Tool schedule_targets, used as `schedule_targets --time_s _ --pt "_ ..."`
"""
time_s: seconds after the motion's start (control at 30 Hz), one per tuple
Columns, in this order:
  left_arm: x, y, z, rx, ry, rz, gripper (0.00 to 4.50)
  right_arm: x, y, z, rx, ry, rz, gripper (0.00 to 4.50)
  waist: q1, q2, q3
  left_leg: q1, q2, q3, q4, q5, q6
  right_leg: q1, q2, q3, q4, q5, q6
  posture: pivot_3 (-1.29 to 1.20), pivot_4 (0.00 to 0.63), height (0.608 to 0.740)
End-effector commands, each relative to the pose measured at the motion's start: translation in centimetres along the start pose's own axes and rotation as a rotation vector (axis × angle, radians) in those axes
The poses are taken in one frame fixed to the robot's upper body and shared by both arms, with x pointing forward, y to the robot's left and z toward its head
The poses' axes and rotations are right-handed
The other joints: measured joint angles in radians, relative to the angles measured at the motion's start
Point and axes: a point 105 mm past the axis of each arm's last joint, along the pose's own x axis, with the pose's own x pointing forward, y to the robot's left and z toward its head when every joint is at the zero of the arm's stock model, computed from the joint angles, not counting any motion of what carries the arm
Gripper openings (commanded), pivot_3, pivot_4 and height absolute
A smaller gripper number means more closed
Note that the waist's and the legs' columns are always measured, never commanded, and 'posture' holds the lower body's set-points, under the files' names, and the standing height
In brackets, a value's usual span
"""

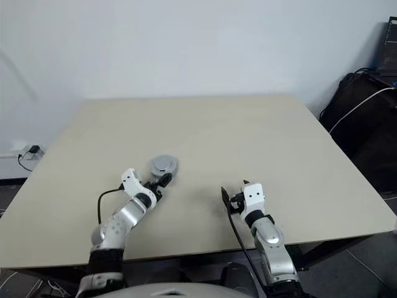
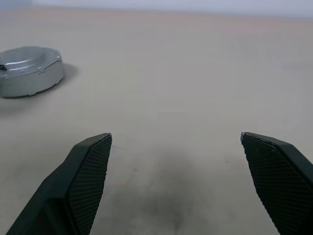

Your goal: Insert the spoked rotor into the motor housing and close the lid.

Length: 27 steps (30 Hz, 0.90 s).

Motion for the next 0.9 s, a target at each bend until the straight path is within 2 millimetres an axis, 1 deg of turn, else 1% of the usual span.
schedule_targets --time_s 0.03,0.13,0.23,0.37,0.5,0.6,0.7,0.8,0.9 --pt "-1.7 1.3 -1.2 0.171 0.007 0.036 4.47 0.1 -0.4 1.8 0.018 -0.067 -0.04 4.5 0.0 0.002 0.0 0.0 0.0 0.0 0.0 -0.001 0.001 0.0 0.0 0.0 0.0 0.0 0.0 0.0 0.0 0.74" --pt "-2.9 1.1 -0.3 0.311 -0.102 0.035 4.47 0.0 -0.9 2.2 0.083 -0.09 -0.096 4.5 0.001 0.002 0.0 0.0 0.0 0.0 -0.002 -0.001 0.002 -0.001 0.0 0.0 0.001 0.0 -0.001 0.0 0.0 0.74" --pt "-3.8 1.2 0.9 0.459 -0.253 0.09 4.47 -0.2 -1.2 2.4 0.069 -0.103 -0.122 4.5 0.007 0.003 0.003 -0.001 0.0 0.0 -0.003 -0.001 0.002 -0.003 -0.001 0.001 0.001 -0.001 -0.001 0.0 0.0 0.74" --pt "-5.0 0.4 2.2 0.529 -0.449 0.11 4.47 -0.4 -1.6 2.5 0.065 -0.109 -0.158 4.5 0.022 0.004 0.006 -0.004 0.0 0.0 -0.004 -0.001 0.002 -0.006 -0.002 0.0 0.0 -0.001 -0.001 0.0 0.0 0.74" --pt "-5.6 -0.2 1.9 0.663 -0.539 0.109 4.47 -0.7 -2.1 2.7 0.026 -0.12 -0.199 4.5 0.026 0.004 0.007 -0.005 -0.001 0.0 -0.007 -0.002 0.002 -0.007 -0.004 0.0 -0.002 -0.001 -0.001 0.0 0.0 0.74" --pt "-5.8 -0.6 1.9 0.661 -0.594 0.117 4.47 -1.1 -2.3 2.9 -0.025 -0.138 -0.219 4.5 0.028 0.002 0.008 -0.005 -0.002 0.001 -0.008 -0.002 0.003 -0.008 -0.004 -0.001 -0.002 -0.002 -0.002 0.0 0.0 0.74" --pt "-5.7 -0.9 1.9 0.658 -0.625 0.128 4.47 -1.5 -2.6 3.2 -0.037 -0.164 -0.269 4.5 0.03 0.0 0.01 -0.005 -0.001 0.001 -0.01 -0.002 0.003 -0.008 -0.004 -0.003 -0.002 -0.003 -0.004 0.0 0.0 0.74" --pt "-5.5 -1.2 1.6 0.666 -0.629 0.114 4.47 -1.9 -2.9 3.5 -0.009 -0.189 -0.317 4.5 0.031 -0.001 0.011 -0.005 -0.001 0.001 -0.012 -0.001 0.002 -0.009 -0.004 -0.003 -0.002 -0.004 -0.004 0.0 0.0 0.74" --pt "-5.4 -1.4 1.7 0.654 -0.635 0.107 4.47 -2.1 -2.7 3.5 0.017 -0.203 -0.328 4.5 0.031 -0.002 0.013 -0.005 -0.001 0.0 -0.012 -0.001 0.002 -0.009 -0.004 -0.004 -0.002 -0.005 -0.004 0.0 0.0 0.74"
